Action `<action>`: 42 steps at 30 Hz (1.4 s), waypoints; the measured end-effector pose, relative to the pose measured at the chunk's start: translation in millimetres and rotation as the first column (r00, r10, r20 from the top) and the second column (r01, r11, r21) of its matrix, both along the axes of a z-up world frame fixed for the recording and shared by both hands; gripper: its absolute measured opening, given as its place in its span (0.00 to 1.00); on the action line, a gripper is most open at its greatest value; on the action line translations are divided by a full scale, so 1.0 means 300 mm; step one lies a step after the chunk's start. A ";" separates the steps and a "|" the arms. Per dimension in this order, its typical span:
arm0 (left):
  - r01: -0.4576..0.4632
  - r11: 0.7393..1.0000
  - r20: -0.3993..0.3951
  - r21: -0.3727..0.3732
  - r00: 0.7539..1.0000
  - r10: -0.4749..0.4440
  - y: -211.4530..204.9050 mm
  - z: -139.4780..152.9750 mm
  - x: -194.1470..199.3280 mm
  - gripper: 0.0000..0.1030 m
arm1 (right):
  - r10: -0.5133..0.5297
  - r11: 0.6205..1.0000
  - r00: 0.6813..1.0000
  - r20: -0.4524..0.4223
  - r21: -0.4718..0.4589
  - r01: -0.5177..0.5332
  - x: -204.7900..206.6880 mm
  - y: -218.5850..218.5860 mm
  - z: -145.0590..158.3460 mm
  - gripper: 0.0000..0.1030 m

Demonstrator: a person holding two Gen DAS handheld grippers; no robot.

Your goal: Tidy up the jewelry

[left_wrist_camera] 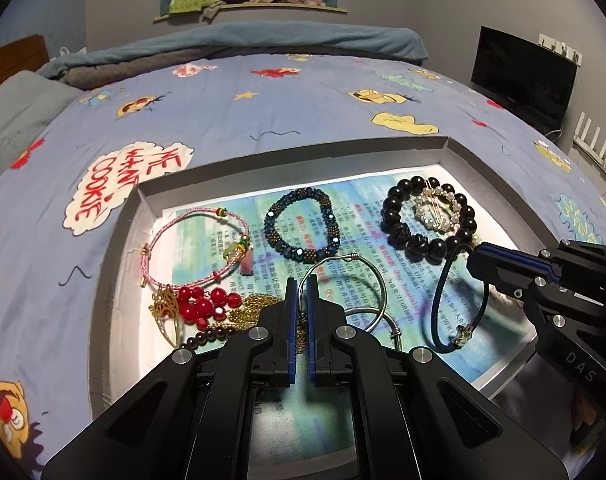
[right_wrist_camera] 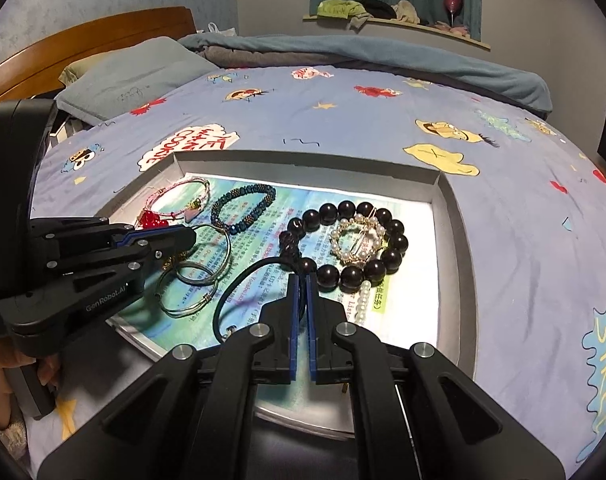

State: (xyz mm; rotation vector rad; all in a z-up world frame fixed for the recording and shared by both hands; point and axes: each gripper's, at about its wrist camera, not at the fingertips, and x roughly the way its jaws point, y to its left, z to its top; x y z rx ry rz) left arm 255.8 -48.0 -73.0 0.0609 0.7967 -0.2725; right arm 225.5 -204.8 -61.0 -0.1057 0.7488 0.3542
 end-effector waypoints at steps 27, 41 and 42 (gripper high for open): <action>-0.056 0.998 0.116 0.019 0.992 0.054 0.048 0.119 -0.130 0.72 | -0.098 0.995 0.992 0.075 -0.018 0.099 -0.079 -0.065 0.095 0.69; -0.049 0.999 0.149 0.016 0.988 0.046 0.076 0.225 -0.367 0.91 | -0.142 0.989 0.982 0.126 0.049 0.137 -0.267 -0.109 0.234 0.95; -0.054 0.998 0.161 0.038 0.986 0.047 0.071 0.235 -0.393 0.91 | -0.147 0.989 0.981 0.131 0.048 0.141 -0.283 -0.111 0.242 0.95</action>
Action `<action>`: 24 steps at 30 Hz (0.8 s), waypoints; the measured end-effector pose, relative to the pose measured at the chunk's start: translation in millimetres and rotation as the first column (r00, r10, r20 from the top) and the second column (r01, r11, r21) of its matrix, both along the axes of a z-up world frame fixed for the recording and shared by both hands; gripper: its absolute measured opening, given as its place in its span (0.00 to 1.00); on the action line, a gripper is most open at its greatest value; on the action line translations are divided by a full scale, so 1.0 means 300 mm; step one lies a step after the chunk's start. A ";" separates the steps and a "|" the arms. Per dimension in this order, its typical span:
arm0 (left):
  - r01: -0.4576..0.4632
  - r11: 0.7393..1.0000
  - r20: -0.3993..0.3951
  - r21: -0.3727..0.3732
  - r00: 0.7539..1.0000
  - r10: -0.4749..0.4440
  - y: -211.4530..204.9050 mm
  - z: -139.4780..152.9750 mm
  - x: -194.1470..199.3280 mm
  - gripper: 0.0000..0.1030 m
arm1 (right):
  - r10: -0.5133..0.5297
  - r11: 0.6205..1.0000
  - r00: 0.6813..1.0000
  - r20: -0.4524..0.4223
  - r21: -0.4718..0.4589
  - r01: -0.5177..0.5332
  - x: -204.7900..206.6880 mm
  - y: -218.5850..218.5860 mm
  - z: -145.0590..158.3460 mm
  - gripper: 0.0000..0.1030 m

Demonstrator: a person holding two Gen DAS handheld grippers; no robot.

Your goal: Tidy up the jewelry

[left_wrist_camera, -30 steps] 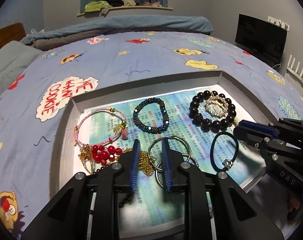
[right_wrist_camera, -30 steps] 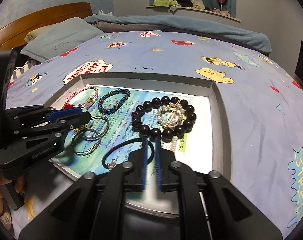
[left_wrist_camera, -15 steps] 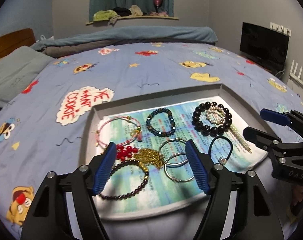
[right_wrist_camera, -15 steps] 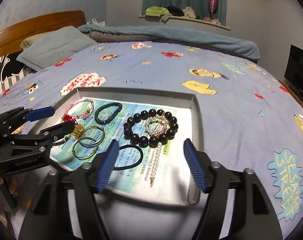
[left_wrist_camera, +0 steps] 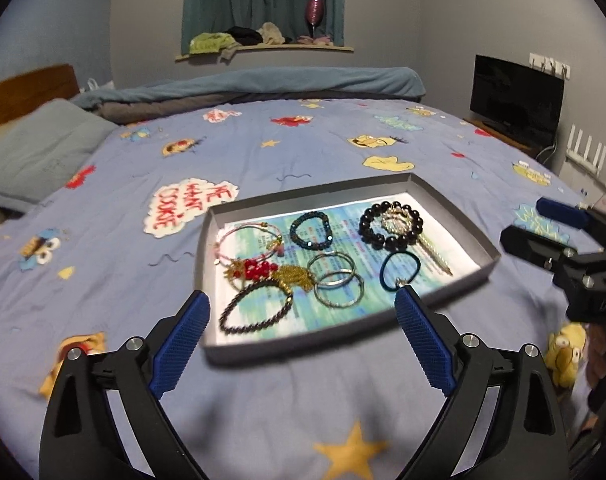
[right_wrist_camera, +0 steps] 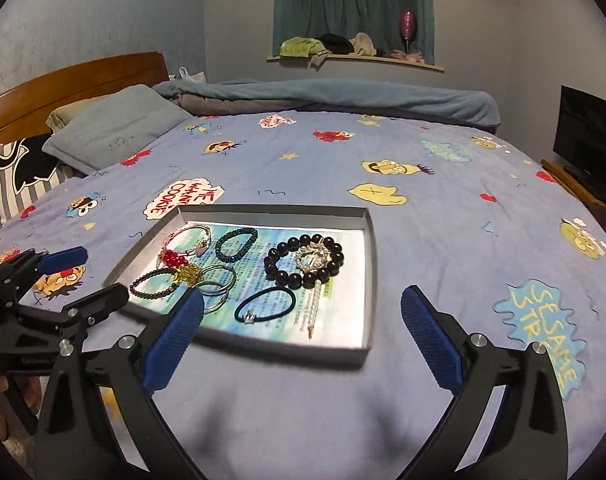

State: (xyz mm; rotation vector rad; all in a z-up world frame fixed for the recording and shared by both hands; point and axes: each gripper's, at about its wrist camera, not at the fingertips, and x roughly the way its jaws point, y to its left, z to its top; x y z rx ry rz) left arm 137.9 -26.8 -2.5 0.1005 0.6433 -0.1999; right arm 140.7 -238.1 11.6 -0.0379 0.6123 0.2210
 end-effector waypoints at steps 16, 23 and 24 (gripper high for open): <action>-0.091 0.996 -0.023 -0.005 0.996 0.091 0.087 -0.013 -0.147 0.95 | -0.001 1.000 1.000 0.004 0.008 0.000 -0.179 -0.009 -0.029 0.95; -0.086 0.996 -0.034 -0.025 0.996 0.085 0.063 -0.026 -0.128 0.95 | 0.007 0.999 0.998 0.059 -0.041 -0.004 -0.209 0.032 -0.018 0.95; -0.090 0.995 -0.027 -0.031 0.996 0.089 0.065 -0.024 -0.130 0.95 | 0.006 0.999 0.997 0.070 -0.042 -0.003 -0.216 0.034 -0.012 0.95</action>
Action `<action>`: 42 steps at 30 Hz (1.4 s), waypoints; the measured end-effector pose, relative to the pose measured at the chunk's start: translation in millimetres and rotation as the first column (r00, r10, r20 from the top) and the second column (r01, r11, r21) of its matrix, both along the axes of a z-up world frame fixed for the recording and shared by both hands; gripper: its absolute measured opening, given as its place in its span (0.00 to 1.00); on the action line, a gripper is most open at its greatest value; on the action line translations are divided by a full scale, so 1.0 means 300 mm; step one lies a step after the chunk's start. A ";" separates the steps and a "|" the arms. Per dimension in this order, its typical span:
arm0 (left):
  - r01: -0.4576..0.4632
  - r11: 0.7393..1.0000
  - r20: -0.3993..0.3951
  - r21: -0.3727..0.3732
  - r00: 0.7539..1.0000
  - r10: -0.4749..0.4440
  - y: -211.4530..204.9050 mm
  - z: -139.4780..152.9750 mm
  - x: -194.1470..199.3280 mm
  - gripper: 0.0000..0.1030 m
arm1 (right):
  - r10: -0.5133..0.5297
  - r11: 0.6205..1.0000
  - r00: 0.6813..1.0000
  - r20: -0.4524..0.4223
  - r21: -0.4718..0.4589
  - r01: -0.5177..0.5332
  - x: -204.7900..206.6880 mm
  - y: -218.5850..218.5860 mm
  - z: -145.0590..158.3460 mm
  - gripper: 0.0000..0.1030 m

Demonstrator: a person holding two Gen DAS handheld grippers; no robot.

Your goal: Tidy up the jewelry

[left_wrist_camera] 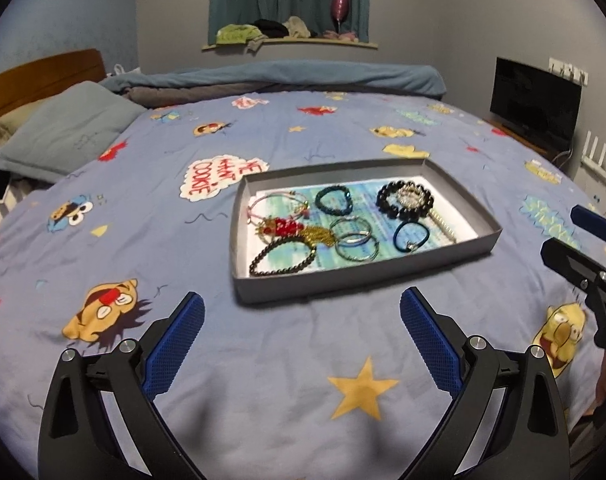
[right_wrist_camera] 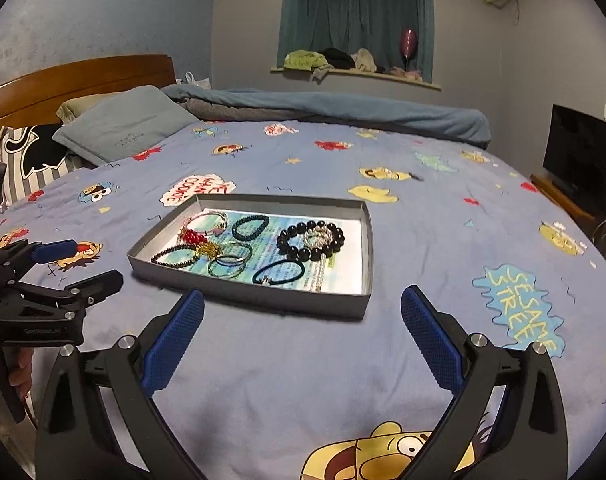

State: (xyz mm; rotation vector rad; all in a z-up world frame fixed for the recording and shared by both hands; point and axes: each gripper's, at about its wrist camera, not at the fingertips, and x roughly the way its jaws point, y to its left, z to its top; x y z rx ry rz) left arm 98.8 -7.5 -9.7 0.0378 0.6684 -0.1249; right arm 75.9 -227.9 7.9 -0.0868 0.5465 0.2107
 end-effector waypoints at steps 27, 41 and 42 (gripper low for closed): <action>-0.008 1.000 0.058 0.002 0.998 0.008 -0.009 0.029 -0.038 0.95 | -0.021 0.999 1.000 0.022 0.030 0.020 -0.008 -0.012 0.013 0.95; 0.003 1.000 0.064 0.011 0.998 -0.003 -0.018 0.027 -0.042 0.95 | -0.014 1.000 1.000 0.011 0.025 0.014 -0.001 -0.010 0.006 0.95; 0.003 1.000 0.062 0.010 0.998 -0.004 -0.018 0.026 -0.039 0.95 | -0.014 1.000 1.000 0.011 0.025 0.013 -0.001 -0.009 0.006 0.95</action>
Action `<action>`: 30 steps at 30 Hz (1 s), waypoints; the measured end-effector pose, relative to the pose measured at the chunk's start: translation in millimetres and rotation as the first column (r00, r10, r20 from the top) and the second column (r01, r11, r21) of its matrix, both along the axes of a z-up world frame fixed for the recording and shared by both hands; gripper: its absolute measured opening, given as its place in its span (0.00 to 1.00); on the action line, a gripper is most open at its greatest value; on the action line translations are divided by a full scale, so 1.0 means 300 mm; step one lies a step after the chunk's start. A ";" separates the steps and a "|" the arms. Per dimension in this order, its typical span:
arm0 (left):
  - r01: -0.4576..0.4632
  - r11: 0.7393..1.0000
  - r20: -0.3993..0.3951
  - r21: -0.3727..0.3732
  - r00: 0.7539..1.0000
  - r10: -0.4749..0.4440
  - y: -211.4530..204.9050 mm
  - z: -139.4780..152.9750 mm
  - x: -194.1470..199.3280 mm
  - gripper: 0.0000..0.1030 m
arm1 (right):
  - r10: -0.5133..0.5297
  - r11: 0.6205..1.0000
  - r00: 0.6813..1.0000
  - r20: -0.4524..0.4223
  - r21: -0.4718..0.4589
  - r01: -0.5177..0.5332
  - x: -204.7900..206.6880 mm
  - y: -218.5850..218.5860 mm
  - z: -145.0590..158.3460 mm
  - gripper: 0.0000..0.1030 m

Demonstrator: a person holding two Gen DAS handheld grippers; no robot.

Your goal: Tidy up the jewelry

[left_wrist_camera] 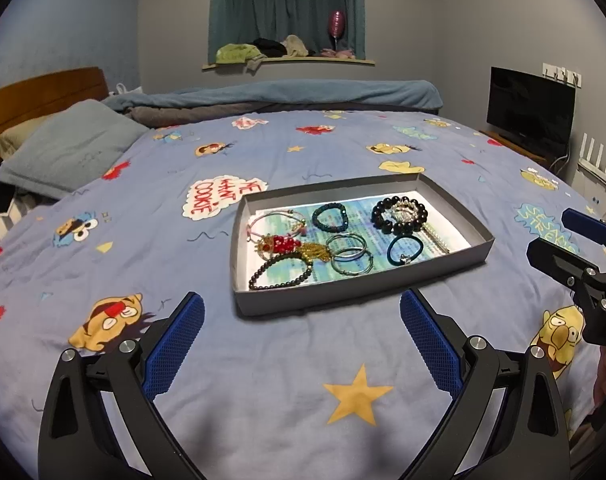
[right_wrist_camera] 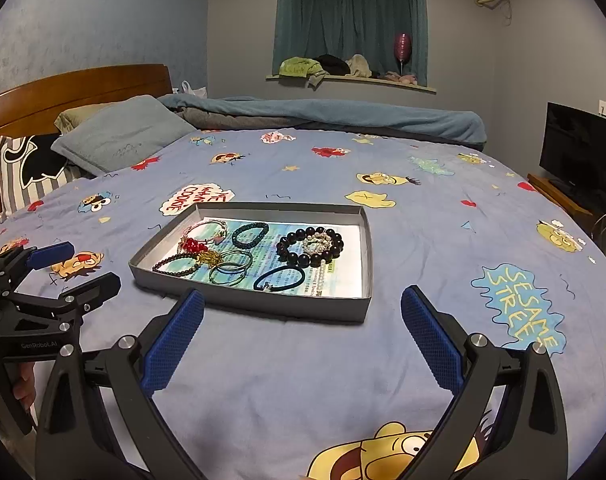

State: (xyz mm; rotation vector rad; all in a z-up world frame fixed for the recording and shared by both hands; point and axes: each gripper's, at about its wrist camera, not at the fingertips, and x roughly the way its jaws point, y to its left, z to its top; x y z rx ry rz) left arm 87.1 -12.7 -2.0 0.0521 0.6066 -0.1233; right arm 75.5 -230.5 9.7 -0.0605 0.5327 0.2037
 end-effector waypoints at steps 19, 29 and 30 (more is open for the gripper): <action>0.003 1.000 -0.007 0.003 1.000 -0.003 0.001 -0.011 0.002 0.95 | 0.002 1.000 1.000 -0.007 -0.003 -0.002 0.005 0.000 -0.007 0.95; 0.007 1.000 -0.011 0.003 1.000 -0.007 -0.002 -0.022 0.006 0.95 | 0.003 1.000 1.000 -0.012 -0.003 -0.003 0.005 0.001 -0.007 0.95; 0.006 1.000 -0.011 0.003 1.000 -0.006 -0.003 -0.025 0.006 0.95 | 0.004 1.000 1.000 -0.014 -0.005 -0.004 0.005 0.001 -0.007 0.95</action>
